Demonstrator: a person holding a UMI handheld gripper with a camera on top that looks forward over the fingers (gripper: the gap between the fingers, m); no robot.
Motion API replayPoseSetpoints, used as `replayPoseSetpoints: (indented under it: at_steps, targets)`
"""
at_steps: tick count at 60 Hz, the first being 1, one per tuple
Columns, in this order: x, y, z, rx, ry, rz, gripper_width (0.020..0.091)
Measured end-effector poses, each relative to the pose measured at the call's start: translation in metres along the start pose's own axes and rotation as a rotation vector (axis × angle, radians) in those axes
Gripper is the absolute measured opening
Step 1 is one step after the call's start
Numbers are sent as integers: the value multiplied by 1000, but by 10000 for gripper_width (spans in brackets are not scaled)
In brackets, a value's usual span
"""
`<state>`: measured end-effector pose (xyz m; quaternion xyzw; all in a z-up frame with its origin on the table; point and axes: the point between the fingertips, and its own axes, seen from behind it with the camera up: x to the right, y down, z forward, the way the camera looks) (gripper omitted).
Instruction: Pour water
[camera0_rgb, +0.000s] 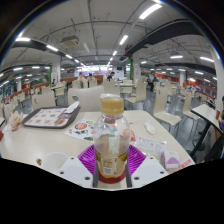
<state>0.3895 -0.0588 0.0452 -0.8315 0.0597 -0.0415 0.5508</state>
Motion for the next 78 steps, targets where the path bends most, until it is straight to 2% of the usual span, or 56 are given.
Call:
replayPoseSetpoints:
  at_steps: [2, 9, 15, 17, 18, 20, 23, 27, 33, 47, 58, 78]
  targets:
    - [0, -1, 8, 10, -1, -3, 374]
    - [-2, 0, 6, 13, 6, -3, 444]
    - [-1, 7, 0, -47, 6, 7, 527]
    - [-4, 12, -4, -85, -3, 10, 617]
    - [-5, 13, -6, -100, -7, 13, 717]
    - [-6, 19, -9, -123, -12, 17, 873]
    - [-9, 18, -22, -153, -16, 18, 818]
    - [-8, 17, -39, -177, -8, 11, 862]
    - [-12, 19, -78, -230, 1, -13, 852]
    - [-34, 14, -169, -304, -19, 6, 852]
    - [-43, 8, -204, -305, -14, -26, 852]
    - [-46, 3, -208, -288, -13, -55, 852]
